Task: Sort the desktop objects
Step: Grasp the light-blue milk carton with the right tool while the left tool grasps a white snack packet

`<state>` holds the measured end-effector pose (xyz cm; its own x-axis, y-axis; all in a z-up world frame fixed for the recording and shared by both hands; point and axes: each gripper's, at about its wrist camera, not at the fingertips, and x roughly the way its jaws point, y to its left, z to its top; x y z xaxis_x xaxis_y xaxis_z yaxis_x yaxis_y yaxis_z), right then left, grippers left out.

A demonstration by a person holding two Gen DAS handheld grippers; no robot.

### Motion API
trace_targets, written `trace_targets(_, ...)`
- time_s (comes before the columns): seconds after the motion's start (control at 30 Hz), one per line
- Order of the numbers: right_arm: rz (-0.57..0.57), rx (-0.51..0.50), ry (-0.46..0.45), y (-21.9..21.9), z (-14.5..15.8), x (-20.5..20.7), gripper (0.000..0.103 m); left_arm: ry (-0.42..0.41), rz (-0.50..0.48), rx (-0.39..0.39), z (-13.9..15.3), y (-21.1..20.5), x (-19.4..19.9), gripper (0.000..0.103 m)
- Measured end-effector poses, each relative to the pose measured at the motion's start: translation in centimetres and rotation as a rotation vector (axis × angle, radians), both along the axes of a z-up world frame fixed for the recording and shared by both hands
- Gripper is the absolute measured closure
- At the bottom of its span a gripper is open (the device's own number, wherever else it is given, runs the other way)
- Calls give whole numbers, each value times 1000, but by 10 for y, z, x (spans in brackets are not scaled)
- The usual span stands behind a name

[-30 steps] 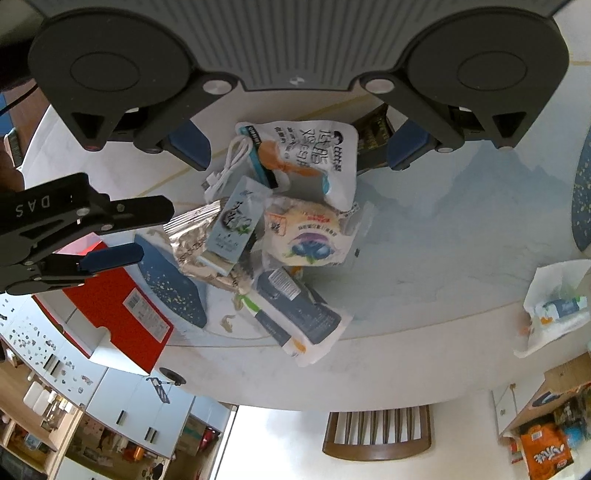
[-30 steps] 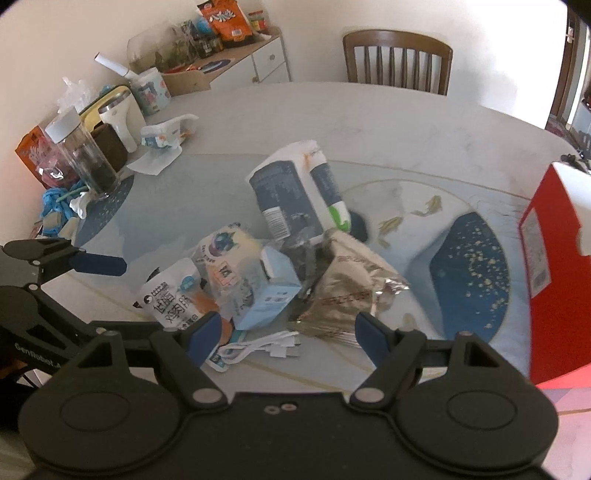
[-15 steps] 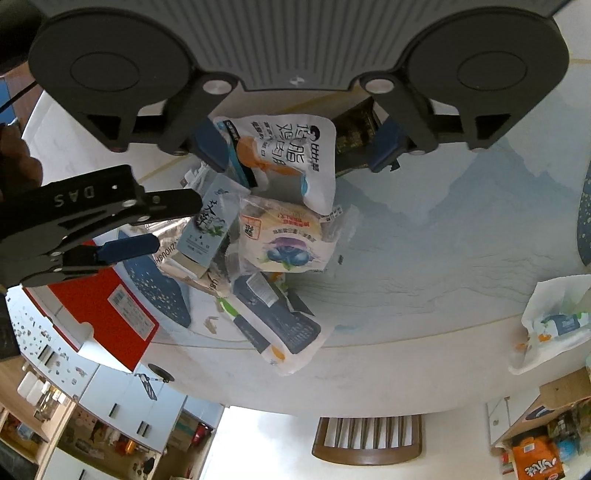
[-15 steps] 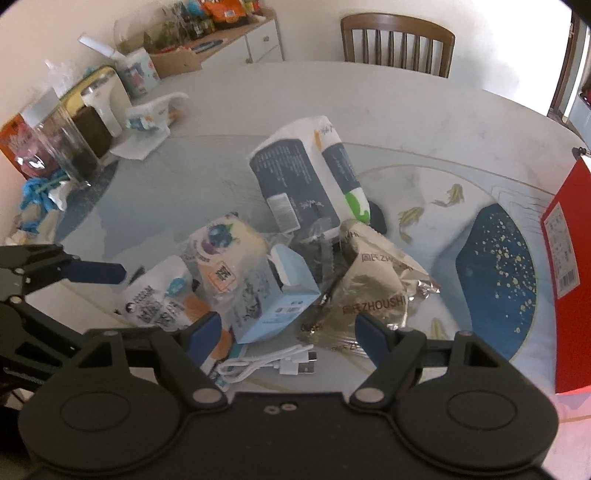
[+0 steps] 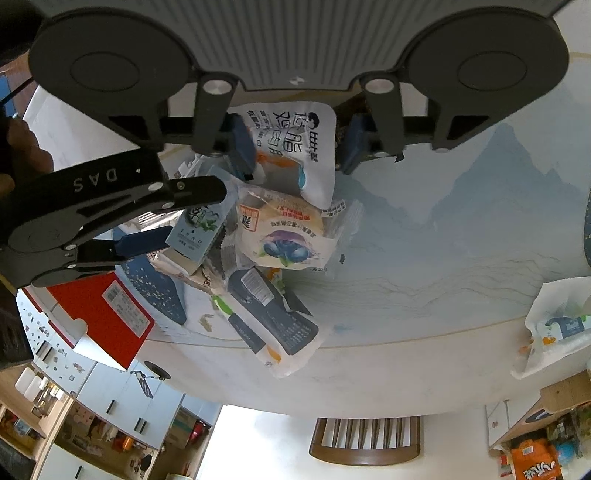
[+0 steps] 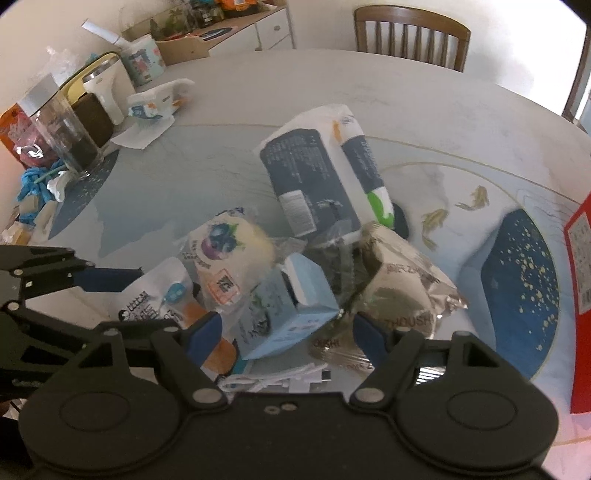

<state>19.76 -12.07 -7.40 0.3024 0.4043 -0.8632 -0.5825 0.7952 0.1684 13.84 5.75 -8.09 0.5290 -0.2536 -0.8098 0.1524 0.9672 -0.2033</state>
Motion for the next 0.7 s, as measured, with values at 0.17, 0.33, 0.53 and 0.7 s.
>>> trace_targets(0.17,1,6,3,0,1,1,45,2,7,-4,0,1,1,70)
trace_targets(0.33,0,8,16,1,-2,2,52,3,-4,-34,-2,2,1,76)
trace_targets(0.53,-16,23,15,-2,0,2,60,8,18,-85,-2,8,0,83)
trace_targets(0.7,-28,30,5,-6,3,-1,65,-2,33,-115,0,10,-1,97)
